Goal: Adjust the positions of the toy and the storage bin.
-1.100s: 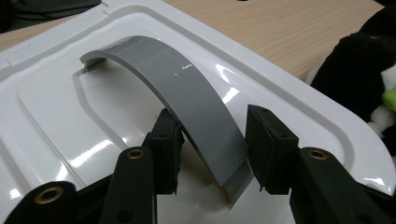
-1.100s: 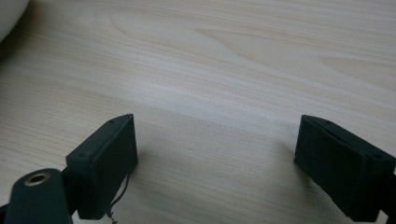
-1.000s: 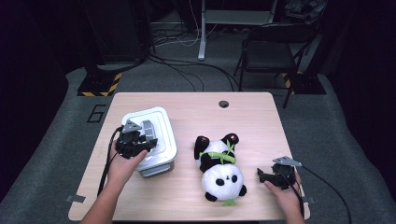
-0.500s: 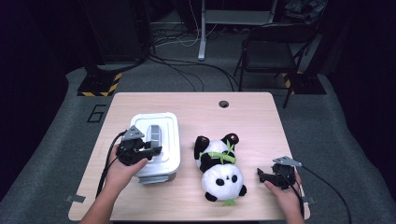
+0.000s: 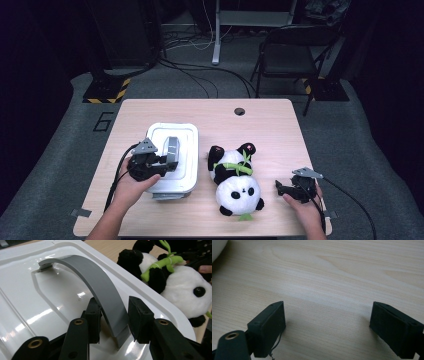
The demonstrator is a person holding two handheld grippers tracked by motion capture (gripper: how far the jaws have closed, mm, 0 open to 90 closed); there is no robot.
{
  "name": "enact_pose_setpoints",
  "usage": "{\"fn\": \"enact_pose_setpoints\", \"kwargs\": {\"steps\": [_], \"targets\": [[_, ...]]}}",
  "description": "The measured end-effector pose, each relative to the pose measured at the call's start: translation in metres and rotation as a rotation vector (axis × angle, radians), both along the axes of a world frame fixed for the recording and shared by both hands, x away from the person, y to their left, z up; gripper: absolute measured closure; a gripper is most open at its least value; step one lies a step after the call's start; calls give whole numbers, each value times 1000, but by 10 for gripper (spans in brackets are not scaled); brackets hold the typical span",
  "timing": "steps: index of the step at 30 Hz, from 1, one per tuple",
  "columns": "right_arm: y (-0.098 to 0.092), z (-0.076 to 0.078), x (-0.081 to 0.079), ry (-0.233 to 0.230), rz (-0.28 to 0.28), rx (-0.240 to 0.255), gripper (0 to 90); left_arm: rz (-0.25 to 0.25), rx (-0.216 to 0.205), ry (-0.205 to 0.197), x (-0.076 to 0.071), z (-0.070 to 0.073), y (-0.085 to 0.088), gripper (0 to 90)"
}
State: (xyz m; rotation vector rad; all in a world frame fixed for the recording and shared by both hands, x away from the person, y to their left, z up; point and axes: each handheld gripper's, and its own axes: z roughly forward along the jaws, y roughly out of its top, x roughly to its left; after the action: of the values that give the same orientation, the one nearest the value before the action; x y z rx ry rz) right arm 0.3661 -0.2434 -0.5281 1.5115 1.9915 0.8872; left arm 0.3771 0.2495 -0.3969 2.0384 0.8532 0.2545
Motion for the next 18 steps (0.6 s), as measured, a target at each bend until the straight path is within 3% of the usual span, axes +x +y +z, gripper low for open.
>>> {"fn": "enact_pose_setpoints", "kwargs": {"steps": [9, 14, 18], "targets": [[0, 0, 0, 0, 0, -1, 124, 47, 15, 14, -1, 1, 5, 615], [0, 0, 0, 0, 0, 0, 124, 157, 53, -20, 4, 5, 1, 479], [0, 0, 0, 0, 0, 0, 124, 173, 84, -27, 4, 8, -3, 466]]}}
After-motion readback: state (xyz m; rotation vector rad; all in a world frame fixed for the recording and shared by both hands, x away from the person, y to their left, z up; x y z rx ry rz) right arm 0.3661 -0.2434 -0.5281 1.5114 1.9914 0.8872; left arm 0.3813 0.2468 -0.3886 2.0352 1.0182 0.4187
